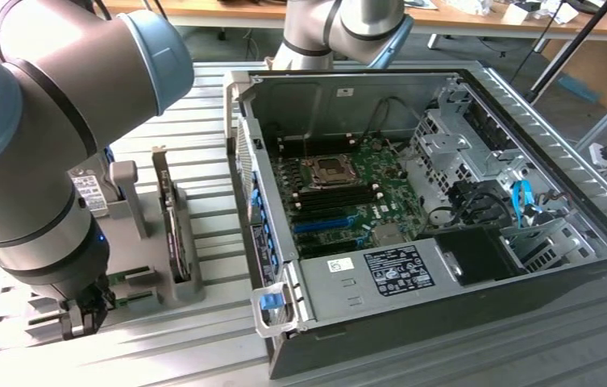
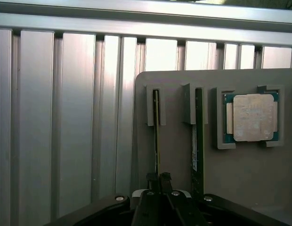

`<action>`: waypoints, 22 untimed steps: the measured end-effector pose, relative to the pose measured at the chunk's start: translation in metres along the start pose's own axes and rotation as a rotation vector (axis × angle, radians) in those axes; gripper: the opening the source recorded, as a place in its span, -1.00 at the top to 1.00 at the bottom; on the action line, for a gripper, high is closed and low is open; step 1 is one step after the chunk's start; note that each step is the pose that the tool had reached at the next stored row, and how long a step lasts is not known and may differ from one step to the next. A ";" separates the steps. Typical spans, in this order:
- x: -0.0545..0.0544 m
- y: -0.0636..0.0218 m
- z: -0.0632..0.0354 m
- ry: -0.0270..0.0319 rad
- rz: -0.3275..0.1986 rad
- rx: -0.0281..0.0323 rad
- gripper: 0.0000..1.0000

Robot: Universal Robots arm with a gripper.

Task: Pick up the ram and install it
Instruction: 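Pick up the ram and move it above insertion slot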

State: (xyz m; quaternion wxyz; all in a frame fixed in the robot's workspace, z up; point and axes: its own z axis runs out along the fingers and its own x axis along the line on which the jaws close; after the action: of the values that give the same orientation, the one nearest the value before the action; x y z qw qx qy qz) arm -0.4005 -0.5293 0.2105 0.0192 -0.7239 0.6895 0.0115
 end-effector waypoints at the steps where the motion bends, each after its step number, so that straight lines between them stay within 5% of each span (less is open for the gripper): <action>1: 0.000 0.0000 0.0000 0.0000 0.000 0.0000 0.76; 22: 0.000 -0.0001 -0.0071 0.0000 0.000 0.0000 0.76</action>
State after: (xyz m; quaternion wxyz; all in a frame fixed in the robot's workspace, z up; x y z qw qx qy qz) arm -0.4005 -0.5293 0.2176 0.0192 -0.7239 0.6895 0.0115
